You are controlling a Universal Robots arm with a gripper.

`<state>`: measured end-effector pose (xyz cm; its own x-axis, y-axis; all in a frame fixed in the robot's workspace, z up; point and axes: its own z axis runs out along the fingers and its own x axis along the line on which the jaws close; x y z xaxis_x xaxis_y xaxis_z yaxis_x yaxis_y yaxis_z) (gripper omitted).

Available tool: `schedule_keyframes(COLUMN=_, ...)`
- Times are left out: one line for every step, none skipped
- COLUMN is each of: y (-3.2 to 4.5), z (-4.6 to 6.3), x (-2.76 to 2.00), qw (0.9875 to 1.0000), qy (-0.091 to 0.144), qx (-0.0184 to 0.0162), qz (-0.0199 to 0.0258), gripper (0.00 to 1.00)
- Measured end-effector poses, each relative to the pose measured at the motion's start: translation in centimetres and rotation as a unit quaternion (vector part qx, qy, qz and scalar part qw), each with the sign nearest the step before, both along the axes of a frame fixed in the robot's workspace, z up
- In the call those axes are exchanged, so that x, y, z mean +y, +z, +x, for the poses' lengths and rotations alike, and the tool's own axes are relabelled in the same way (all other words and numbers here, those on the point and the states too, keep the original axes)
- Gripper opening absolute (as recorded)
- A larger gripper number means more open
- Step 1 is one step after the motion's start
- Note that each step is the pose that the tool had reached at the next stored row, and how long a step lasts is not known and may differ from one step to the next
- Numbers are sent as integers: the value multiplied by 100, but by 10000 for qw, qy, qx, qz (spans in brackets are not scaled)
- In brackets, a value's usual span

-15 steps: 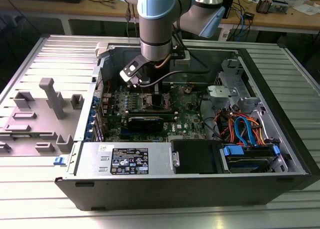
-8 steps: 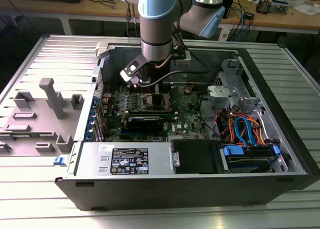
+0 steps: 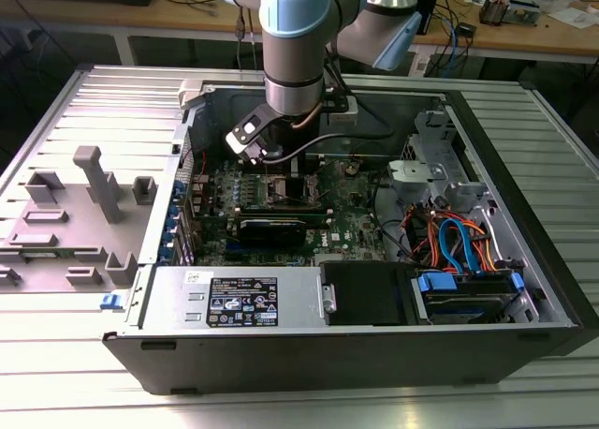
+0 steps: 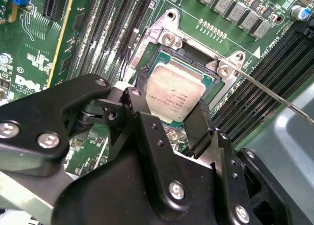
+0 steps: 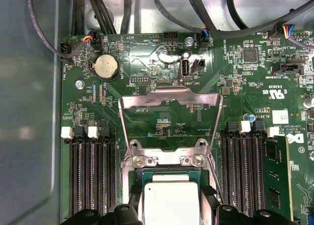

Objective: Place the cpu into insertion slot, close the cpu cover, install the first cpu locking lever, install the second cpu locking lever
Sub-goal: 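Place the cpu into insertion slot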

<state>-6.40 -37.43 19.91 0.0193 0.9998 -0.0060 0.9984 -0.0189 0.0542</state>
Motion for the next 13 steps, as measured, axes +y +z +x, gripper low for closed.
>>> schedule_keyframes(y=-1, z=0, x=0, qw=10000, qy=0, qx=0, qz=0, gripper=55)
schedule_keyframes(y=-1, z=0, x=0, qw=10000, qy=0, qx=0, qz=1, gripper=55)
schedule_keyframes(y=-2, z=0, x=0, qw=10000, qy=0, qx=-1, qz=1, gripper=55)
schedule_keyframes(y=-2, z=0, x=0, qw=10000, qy=0, qx=0, qz=1, gripper=55)
schedule_keyframes(y=-2, z=0, x=0, qw=10000, qy=0, qx=0, qz=1, gripper=55)
schedule_keyframes(y=-2, z=0, x=0, qw=10000, qy=0, qx=-1, qz=1, gripper=55)
schedule_keyframes(y=-2, z=0, x=0, qw=10000, qy=0, qx=-1, qz=1, gripper=55)
schedule_keyframes(y=-3, z=0, x=1, qw=10000, qy=0, qx=-1, qz=4, gripper=55)
schedule_keyframes(y=-3, z=0, x=1, qw=10000, qy=-1, qx=-1, qz=6, gripper=55)
schedule_keyframes(y=12, z=0, x=-1, qw=10000, qy=0, qx=-1, qz=6, gripper=55)
schedule_keyframes(y=16, z=0, x=-1, qw=10000, qy=0, qx=0, qz=15, gripper=55)
schedule_keyframes(y=11, z=1, x=-2, qw=10000, qy=1, qx=-1, qz=62, gripper=55)
schedule_keyframes(y=9, z=0, x=-6, qw=10000, qy=0, qx=0, qz=86, gripper=55)
